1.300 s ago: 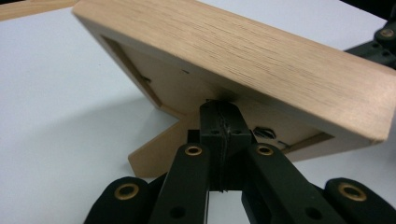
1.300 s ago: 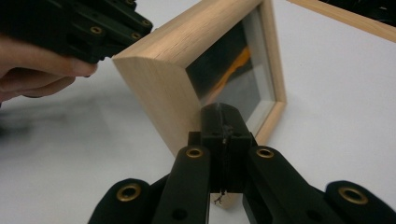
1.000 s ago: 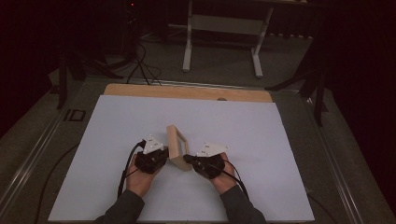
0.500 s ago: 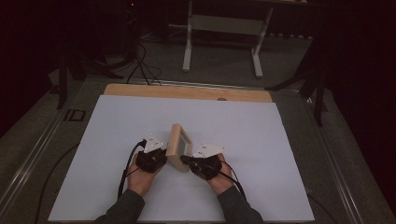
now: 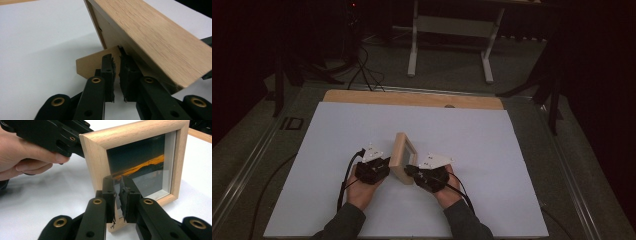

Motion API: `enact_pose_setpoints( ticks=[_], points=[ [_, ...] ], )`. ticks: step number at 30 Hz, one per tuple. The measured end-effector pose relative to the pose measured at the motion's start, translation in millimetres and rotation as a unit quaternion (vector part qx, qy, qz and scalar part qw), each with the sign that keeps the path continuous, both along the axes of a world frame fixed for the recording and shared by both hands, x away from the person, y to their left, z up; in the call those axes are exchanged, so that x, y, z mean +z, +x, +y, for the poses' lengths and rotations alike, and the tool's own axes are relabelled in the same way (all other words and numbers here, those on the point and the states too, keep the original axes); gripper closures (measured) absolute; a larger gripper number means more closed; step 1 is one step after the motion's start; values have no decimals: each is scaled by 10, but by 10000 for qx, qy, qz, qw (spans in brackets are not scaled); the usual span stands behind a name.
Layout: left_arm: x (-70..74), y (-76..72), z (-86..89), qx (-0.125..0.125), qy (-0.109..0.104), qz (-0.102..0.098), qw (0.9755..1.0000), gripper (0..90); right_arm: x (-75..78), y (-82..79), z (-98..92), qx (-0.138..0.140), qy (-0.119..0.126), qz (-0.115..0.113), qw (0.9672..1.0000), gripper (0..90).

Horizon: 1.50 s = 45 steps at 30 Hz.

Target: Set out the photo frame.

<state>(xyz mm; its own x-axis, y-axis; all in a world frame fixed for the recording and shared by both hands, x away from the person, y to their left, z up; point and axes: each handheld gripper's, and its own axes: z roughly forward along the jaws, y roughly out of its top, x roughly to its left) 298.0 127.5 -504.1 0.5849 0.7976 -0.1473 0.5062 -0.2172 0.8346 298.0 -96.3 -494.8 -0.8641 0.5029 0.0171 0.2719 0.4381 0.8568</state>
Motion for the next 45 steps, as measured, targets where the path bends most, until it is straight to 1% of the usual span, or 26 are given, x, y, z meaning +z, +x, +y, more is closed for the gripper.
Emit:
enact_pose_setpoints(
  ticks=[3,5,6,8,9,10,11,12,14,15,16,19,20,21,22,23,26,29,32,37,38,40,45],
  points=[
    [8,-2,18,10,-12,-5,10000,791,6,4,-11,-17,3,-14,10000,811],
    [17,-2,47,32,-53,-5,10000,759,11,14,-29,-34,8,-30,10000,800],
    [25,-1,71,64,-123,5,9999,759,14,18,-37,-50,13,-25,10000,795],
    [38,2,107,87,-207,9,9997,730,22,28,-59,-86,26,-20,10000,782],
    [46,1,124,117,-258,17,9996,715,25,31,-66,-103,37,-25,9999,773],
    [60,-1,154,179,-302,7,9994,680,30,37,-80,-126,52,-26,9999,757],
    [60,-1,154,179,-302,7,9994,663,30,37,-80,-126,52,-26,9999,757],
    [71,-6,173,231,-321,-1,9992,663,31,40,-85,-139,49,-24,9999,750],
    [93,-14,217,314,-338,-16,9989,616,32,50,-106,-188,49,8,9998,725],
    [93,-14,217,314,-338,-16,9989,608,32,50,-106,-188,49,8,9998,725],
    [106,-21,243,371,-371,-12,9986,598,34,59,-119,-199,43,9,9998,709],
    [124,-35,260,383,-342,-55,9987,567,37,63,-130,-220,55,22,9997,696],
    [152,-58,256,380,-236,-134,9989,555,40,68,-141,-230,57,28,9997,686],
    [152,-58,256,380,-236,-134,9989,547,40,68,-141,-230,57,28,9997,686],
    [190,-79,254,384,-195,-179,9989,537,42,72,-151,-234,65,34,9997,678],
    [190,-79,254,384,-195,-179,9989,530,42,72,-151,-234,65,34,9997,678],
    [253,-103,265,505,-237,-227,9982,516,40,75,-156,-245,73,53,9997,668],
    [274,-111,283,579,-248,-219,9978,507,38,77,-157,-247,58,54,9997,663],
    [315,-126,315,651,-324,-240,9971,495,38,84,-168,-252,52,48,9997,658],
    [371,-151,327,653,-392,-276,9967,466,44,85,-178,-284,64,57,9996,653],
    [395,-161,324,626,-510,-249,9964,457,47,87,-182,-292,69,62,9995,649],
    [411,-167,322,599,-549,-244,9964,437,48,88,-185,-294,64,61,9995,645],
    [438,-184,288,509,-569,-253,9968,405,49,92,-190,-300,60,62,9995,638]
  ],
)
